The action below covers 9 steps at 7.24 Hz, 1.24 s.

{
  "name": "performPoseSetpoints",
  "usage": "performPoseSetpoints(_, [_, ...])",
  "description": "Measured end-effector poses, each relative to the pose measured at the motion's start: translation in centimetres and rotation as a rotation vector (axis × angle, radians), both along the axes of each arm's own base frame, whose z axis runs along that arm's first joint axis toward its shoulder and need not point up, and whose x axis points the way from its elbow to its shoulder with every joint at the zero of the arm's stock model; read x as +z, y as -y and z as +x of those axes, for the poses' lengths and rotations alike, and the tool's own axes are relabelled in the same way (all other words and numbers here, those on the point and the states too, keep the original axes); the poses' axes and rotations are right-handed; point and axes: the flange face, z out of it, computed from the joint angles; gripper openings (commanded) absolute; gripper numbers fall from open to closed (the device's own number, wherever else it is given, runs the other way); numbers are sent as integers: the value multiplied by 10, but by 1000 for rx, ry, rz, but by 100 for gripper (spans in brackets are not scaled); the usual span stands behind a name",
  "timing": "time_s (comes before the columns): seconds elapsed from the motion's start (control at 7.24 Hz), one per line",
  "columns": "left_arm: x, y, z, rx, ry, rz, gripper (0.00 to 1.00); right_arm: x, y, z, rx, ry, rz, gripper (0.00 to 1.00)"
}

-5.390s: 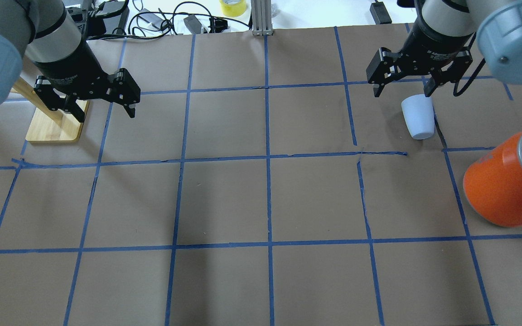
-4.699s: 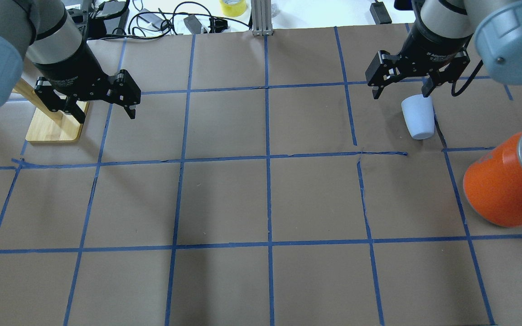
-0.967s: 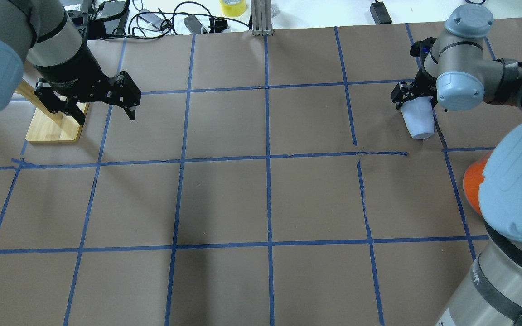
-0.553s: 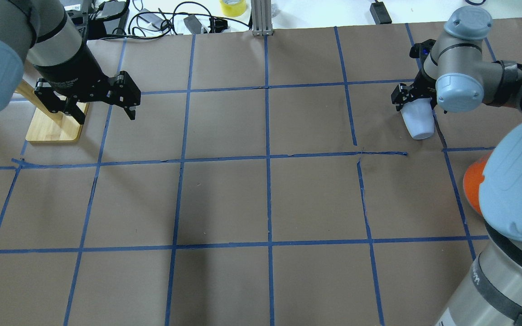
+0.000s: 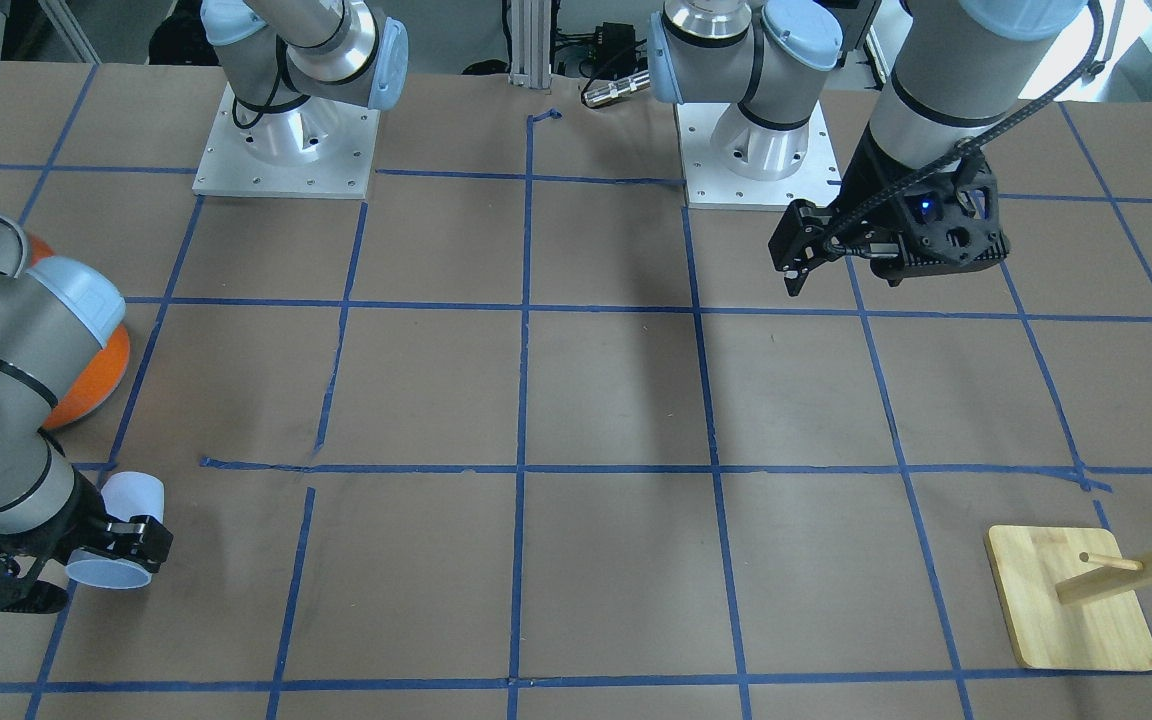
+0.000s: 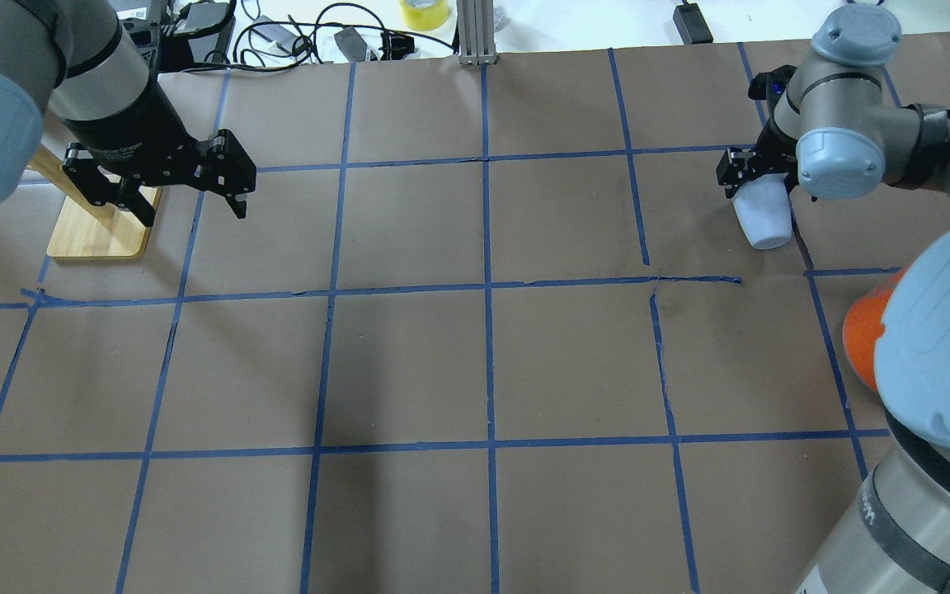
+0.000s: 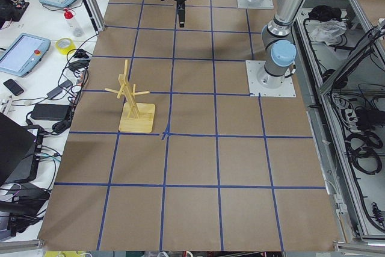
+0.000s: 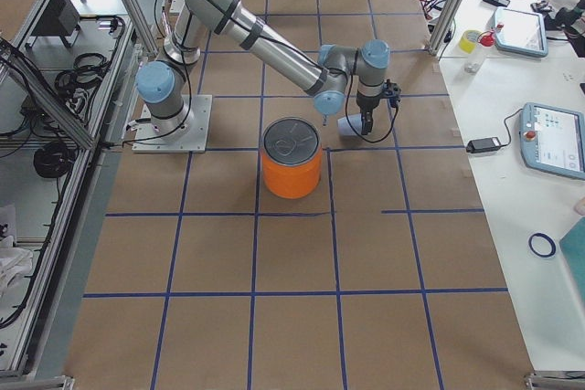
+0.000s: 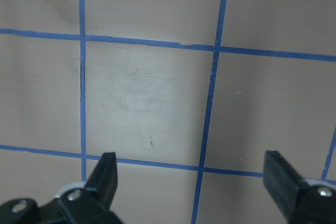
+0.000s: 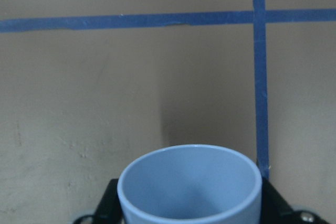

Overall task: Flip cup
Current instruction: 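Lift the white cup with the right gripper and carry it toward the left arm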

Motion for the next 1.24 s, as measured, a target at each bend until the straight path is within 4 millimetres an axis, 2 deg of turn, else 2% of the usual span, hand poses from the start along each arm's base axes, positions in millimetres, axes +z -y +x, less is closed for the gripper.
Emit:
performPoseSetpoints(0.14, [0, 0, 0, 0, 0, 0, 100, 22, -1, 8, 24, -7, -32, 59])
performPoseSetpoints(0.28, [0, 0, 0, 0, 0, -1, 100, 40, -3, 28, 76, -12, -60, 58])
performPoseSetpoints(0.41, [0, 0, 0, 0, 0, -1, 100, 55, -3, 62, 142, -21, -85, 61])
performPoseSetpoints(0.55, [0, 0, 0, 0, 0, 0, 100, 65, -4, 104, 219, -31, -108, 60])
performPoseSetpoints(0.83, [0, 0, 0, 1, 0, 0, 100, 80, -12, 180, 435, -58, -137, 60])
performPoseSetpoints(1.11, [0, 0, 0, 0, 0, -1, 100, 82, -24, 232, 673, -77, -140, 59])
performPoseSetpoints(1.24, [0, 0, 0, 0, 0, -1, 100, 86, -35, 265, 804, -91, -158, 59])
